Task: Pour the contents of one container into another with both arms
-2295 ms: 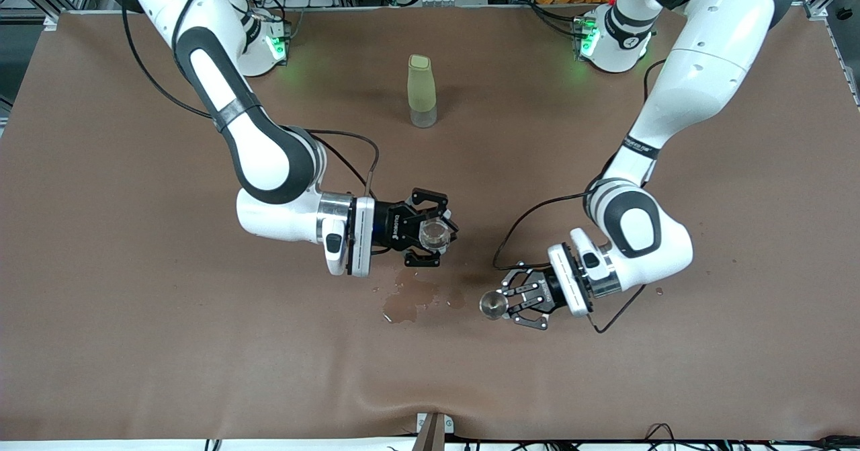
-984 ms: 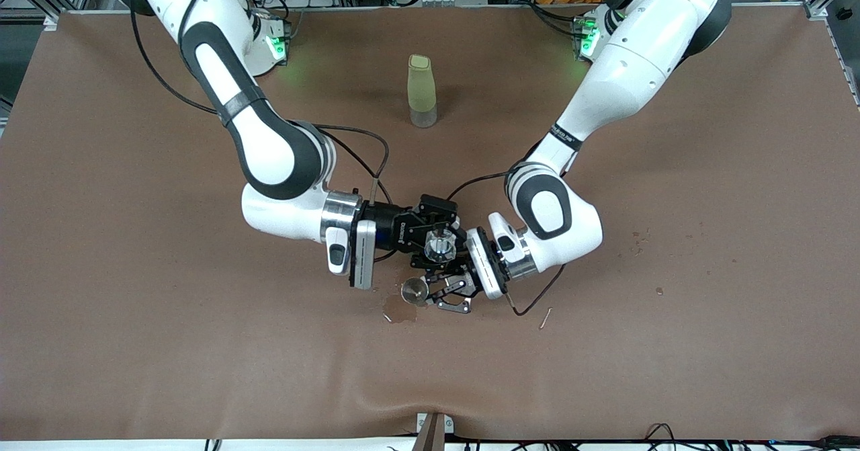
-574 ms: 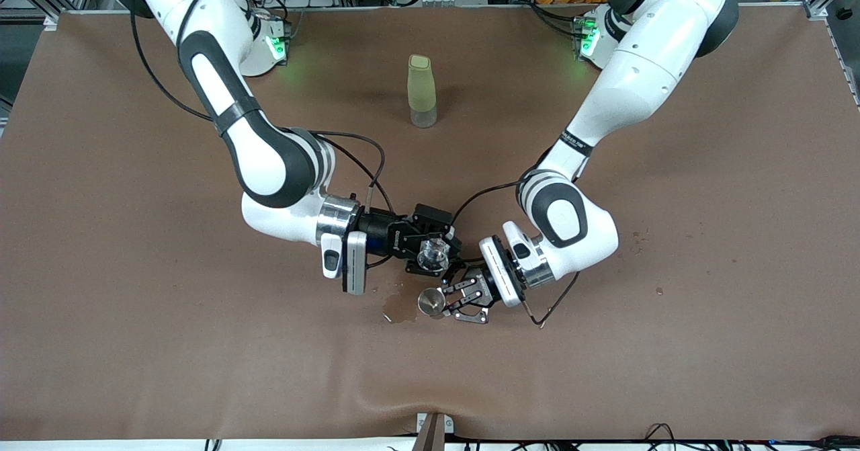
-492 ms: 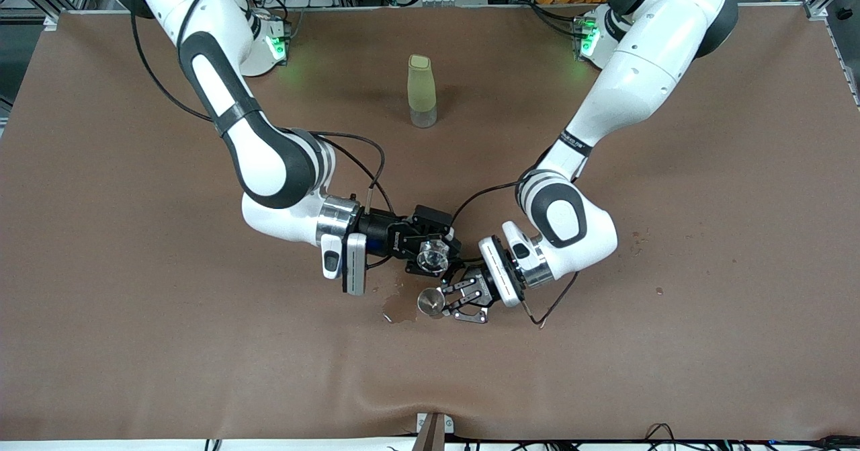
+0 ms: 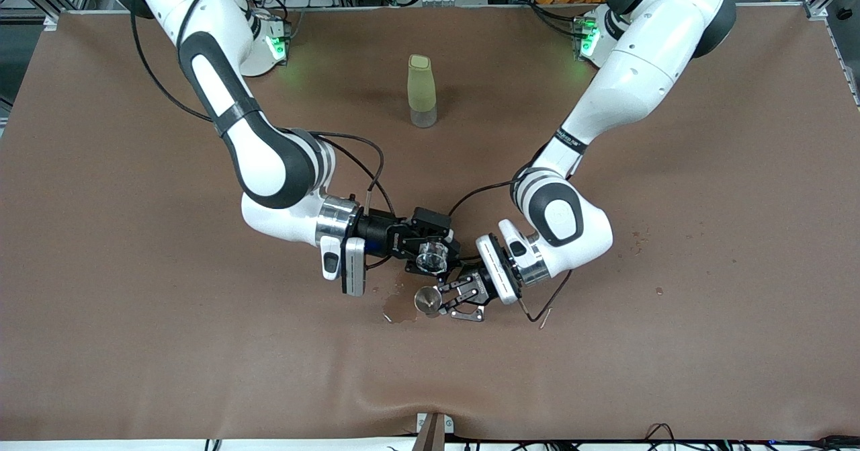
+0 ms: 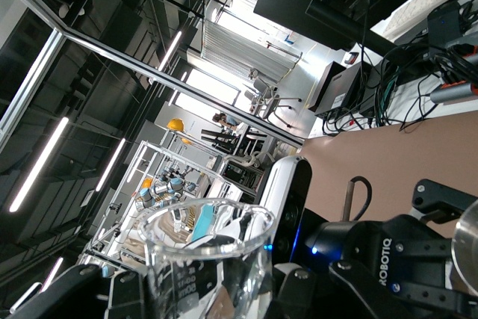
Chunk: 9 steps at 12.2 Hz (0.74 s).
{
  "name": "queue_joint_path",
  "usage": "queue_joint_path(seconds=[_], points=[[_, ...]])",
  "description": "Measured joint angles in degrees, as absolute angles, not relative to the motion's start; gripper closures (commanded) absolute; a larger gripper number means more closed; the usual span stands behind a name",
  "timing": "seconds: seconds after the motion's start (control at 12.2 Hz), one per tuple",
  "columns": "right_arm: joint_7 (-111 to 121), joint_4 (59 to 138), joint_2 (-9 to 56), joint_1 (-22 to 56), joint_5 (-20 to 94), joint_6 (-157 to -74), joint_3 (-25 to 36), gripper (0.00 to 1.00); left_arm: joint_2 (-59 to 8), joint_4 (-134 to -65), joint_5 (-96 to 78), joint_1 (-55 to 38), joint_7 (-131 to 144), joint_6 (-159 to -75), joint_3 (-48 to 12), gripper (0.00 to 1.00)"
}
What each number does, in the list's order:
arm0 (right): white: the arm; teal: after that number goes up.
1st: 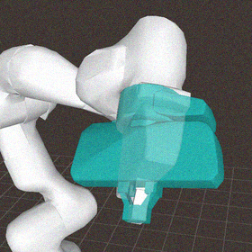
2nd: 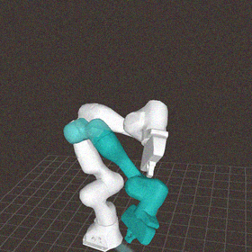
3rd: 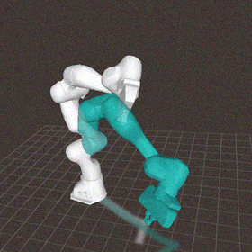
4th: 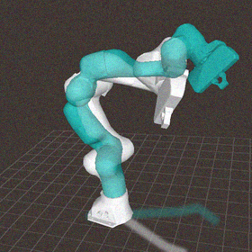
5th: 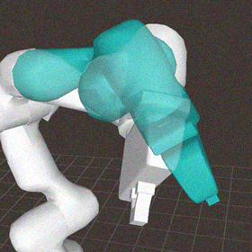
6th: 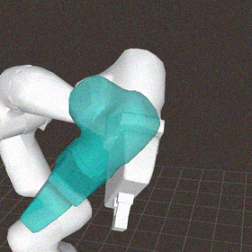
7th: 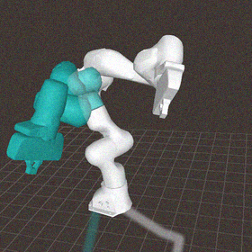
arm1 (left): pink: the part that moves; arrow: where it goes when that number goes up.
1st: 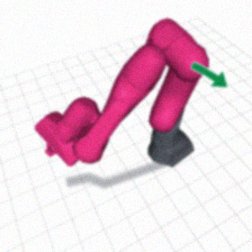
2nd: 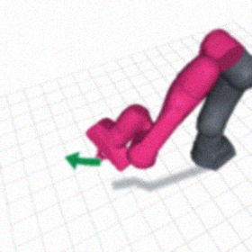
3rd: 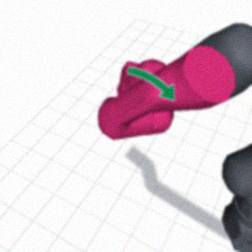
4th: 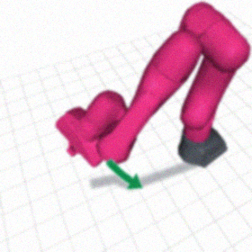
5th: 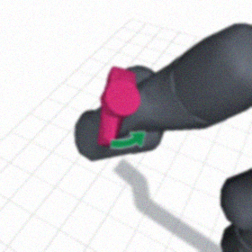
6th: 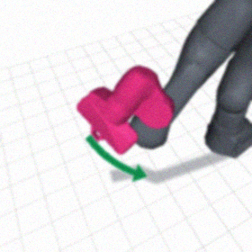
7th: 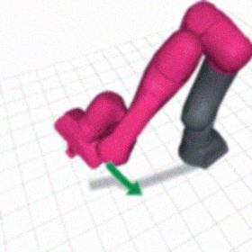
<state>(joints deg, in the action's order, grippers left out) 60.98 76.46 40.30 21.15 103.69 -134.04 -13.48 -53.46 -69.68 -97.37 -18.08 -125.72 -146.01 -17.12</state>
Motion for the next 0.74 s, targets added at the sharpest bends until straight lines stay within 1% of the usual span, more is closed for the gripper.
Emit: queue_joint_path(seconds=[0.74], points=[[52.45, 75.96, 40.30, 21.21, 103.70, -134.03, -13.54, 1.00, -53.46, -69.69, -97.37, -17.73, -125.79, -144.94, -17.10, 1.00]])
